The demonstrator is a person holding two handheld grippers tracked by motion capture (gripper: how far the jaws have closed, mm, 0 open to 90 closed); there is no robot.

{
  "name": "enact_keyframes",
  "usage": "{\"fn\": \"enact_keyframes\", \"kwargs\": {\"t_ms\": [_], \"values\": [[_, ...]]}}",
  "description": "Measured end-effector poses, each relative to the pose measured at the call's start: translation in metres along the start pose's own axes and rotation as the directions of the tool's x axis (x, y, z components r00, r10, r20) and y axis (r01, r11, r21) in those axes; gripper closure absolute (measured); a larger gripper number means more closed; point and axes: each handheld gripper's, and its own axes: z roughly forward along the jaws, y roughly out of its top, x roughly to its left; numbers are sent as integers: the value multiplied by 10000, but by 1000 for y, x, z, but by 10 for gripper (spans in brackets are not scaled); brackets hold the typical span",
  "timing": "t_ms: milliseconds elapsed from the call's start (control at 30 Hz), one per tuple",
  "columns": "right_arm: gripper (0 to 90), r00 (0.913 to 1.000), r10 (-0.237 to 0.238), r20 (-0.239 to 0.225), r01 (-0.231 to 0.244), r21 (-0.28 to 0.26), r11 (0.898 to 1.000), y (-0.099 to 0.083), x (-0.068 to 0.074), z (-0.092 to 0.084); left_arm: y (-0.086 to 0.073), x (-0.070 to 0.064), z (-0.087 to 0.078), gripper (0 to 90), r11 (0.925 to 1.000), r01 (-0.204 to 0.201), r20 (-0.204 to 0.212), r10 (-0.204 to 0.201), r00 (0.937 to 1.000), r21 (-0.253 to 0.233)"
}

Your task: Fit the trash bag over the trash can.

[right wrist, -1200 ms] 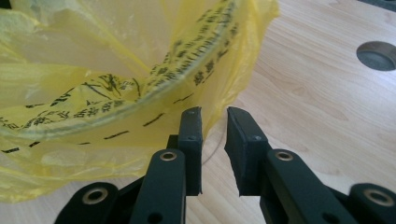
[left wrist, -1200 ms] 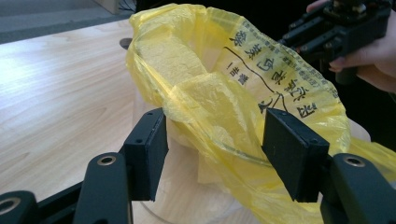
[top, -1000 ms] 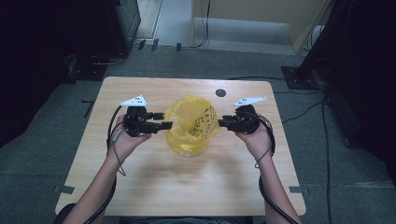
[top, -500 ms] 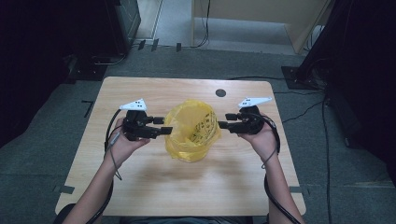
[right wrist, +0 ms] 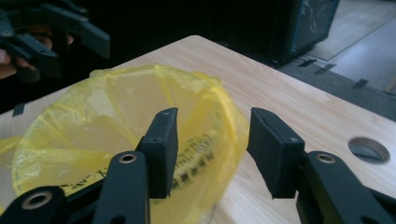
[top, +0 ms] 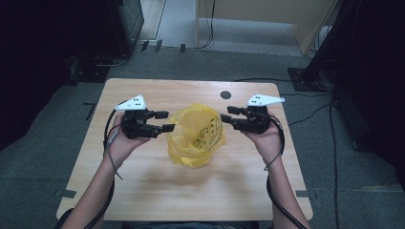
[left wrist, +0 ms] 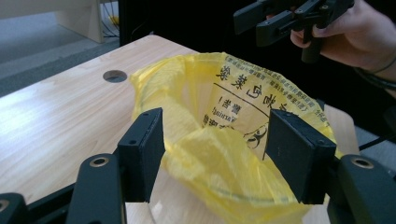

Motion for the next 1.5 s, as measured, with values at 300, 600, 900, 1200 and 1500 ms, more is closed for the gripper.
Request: {"fn": "enact_keyframes", "kwargs": {"t_ms": [300, 600, 900, 1200, 1500], "values": [[511, 9988, -477, 116, 473, 367, 9982, 1, 10, 15, 13, -4, 27, 466, 9965, -835, 552, 830, 9950, 55], [500, 9996, -274, 97, 268, 544, 9982, -4, 8, 19, 17, -16, 64, 509, 9440, -1880, 1415, 1541, 9779, 2710], [483, 9997, -230, 76, 224, 743, 9970, -6, 9, 23, 15, -18, 79, 359, 8384, -2918, 1134, 2705, 9560, 4604], [431, 9995, -281, 121, 266, 1095, 9936, -7, 10, 26, 12, -12, 79, 281, 8523, -2637, 1013, 2447, 9643, 4517], [416, 9996, -224, 152, 206, 1108, 9936, -6, 10, 26, 20, -5, 71, 395, 9076, -2271, 1401, 1888, 9720, 3532]]}}
